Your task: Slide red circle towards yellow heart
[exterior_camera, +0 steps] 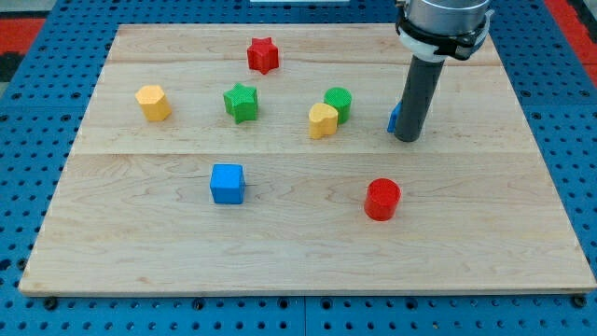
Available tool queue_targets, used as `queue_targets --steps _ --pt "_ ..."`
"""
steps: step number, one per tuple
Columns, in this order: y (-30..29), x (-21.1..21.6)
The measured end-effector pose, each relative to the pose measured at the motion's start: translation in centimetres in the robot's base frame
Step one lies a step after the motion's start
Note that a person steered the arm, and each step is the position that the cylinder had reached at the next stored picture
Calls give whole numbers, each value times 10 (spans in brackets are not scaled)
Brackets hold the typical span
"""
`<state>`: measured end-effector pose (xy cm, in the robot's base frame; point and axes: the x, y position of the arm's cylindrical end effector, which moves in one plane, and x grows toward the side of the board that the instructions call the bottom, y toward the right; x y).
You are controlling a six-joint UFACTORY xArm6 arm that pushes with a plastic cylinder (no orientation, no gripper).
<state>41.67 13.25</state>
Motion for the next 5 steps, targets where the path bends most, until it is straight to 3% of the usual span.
queue_targets --steps 1,3,5 --pt "0 2" --pt "3 130" --pt "-20 136"
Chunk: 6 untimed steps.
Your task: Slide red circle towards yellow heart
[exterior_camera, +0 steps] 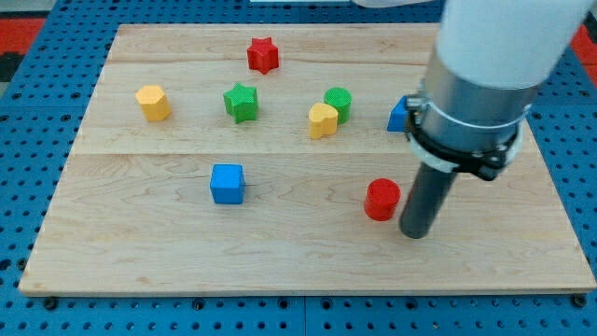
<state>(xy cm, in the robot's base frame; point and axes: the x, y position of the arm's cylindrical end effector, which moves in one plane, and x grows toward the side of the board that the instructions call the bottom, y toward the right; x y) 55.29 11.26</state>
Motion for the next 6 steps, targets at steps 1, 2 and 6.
queue_targets --steps 1,2,6 --pt "-3 0" --pt "-9 0" --pt "-19 -55"
